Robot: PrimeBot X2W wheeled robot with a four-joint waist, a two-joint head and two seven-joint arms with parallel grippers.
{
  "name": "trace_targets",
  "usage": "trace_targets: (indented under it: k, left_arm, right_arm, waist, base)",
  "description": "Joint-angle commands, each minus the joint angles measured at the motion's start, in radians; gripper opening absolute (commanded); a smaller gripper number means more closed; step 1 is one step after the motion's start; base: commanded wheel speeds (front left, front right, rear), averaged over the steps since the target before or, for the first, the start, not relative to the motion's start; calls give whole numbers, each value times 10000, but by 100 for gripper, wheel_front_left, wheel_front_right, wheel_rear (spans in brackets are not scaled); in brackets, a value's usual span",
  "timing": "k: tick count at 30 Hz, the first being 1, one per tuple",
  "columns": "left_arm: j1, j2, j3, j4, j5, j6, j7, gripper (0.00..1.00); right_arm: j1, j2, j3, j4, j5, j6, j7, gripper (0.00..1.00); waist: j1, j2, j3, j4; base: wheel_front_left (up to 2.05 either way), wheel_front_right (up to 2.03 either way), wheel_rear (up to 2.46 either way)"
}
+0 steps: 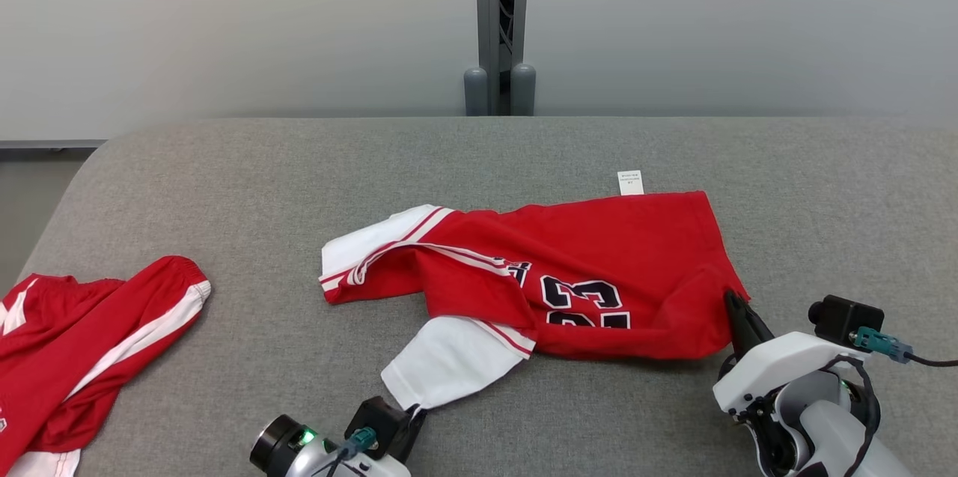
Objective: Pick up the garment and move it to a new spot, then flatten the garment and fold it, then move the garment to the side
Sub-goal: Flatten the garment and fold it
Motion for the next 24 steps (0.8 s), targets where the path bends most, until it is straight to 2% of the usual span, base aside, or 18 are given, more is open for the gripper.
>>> trace_targets:
  k: [1,7,13,17,24]
  left_arm:
    - [87,24,195,-165,-207,-74,0,0]
    - [555,-19,1181,-845,-1410,-588,0,0]
    - [773,-98,1270,-1095,-2562,-816,-2,0]
    - [886,-123,812,-1912,-4092,-840,27,0]
    - [686,598,579,-3728,-7191,-844,273,0]
  right_arm:
    - [39,-44,-28,24,31,-1,-44,0]
    - [57,-183,-80,-24,120,-1,-44,0]
    - [-63,-366,29,4,298,-1,-44,0]
    - [-212,-552,69,-48,595,-1,47,0]
    - [-545,-1035,41,-396,1368,-1,402,0]
  waist:
    - [0,0,-42,17]
    - [0,0,-290,61]
    - [0,0,-572,34]
    - [0,0,-808,-10]
    - [0,0,-1188,-199]
  base:
    - [0,0,0]
    - [0,0,0]
    - [0,0,0]
    - [0,0,0]
    - [0,0,0]
